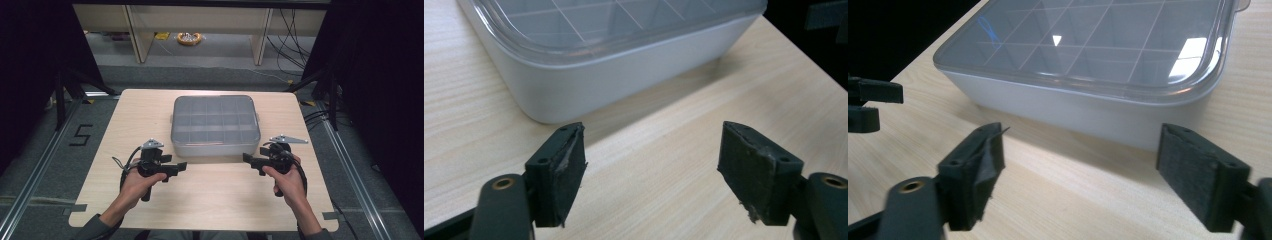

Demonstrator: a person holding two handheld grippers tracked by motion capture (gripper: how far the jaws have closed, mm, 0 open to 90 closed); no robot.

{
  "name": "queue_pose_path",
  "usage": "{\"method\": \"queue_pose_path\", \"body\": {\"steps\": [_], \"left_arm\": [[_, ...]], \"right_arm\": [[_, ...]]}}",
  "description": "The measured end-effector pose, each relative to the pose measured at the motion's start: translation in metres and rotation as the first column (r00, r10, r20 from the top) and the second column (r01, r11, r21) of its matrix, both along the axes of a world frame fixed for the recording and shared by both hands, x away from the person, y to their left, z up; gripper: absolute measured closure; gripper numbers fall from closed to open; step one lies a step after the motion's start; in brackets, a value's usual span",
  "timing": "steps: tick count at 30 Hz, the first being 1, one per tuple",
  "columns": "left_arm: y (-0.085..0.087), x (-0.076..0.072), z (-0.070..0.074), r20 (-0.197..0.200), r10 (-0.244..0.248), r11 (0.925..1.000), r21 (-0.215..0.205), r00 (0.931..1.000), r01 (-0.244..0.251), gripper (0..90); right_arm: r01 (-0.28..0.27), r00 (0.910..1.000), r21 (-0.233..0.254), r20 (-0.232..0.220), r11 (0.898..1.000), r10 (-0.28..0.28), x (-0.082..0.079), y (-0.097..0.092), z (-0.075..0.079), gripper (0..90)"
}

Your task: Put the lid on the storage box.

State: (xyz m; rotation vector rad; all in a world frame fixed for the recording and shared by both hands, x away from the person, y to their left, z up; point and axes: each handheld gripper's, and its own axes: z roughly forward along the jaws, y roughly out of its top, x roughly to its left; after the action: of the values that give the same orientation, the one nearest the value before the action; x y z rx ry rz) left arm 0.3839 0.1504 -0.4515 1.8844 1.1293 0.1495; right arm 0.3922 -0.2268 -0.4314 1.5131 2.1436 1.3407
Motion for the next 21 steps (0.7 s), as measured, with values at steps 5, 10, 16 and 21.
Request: {"method": "queue_pose_path", "body": {"steps": [5,10,16,21], "left_arm": [[0.0,-0.005,-0.003,-0.001,-0.015,0.9998,-0.014,0.9999,0.015,21.8],[0.002,-0.012,-0.007,0.003,-0.037,0.9991,-0.02,0.9993,0.037,20.0],[0.005,-0.023,-0.015,0.001,-0.059,0.9981,-0.014,0.9983,0.059,20.1],[0.005,-0.028,-0.018,0.005,-0.068,0.9977,-0.003,0.9977,0.068,20.1]], "right_arm": [[-0.022,0.9998,-0.015,0.003,1.0,0.022,-0.002,-0.003,-0.003,16.1],[-0.012,0.9995,-0.007,-0.028,1.0,0.012,-0.008,-0.001,-0.006,16.5],[-0.034,0.9994,-0.023,-0.005,0.999,0.034,-0.011,-0.002,-0.012,16.7],[-0.035,0.9992,-0.002,-0.022,0.999,0.035,-0.018,0.003,-0.011,16.7]]}}
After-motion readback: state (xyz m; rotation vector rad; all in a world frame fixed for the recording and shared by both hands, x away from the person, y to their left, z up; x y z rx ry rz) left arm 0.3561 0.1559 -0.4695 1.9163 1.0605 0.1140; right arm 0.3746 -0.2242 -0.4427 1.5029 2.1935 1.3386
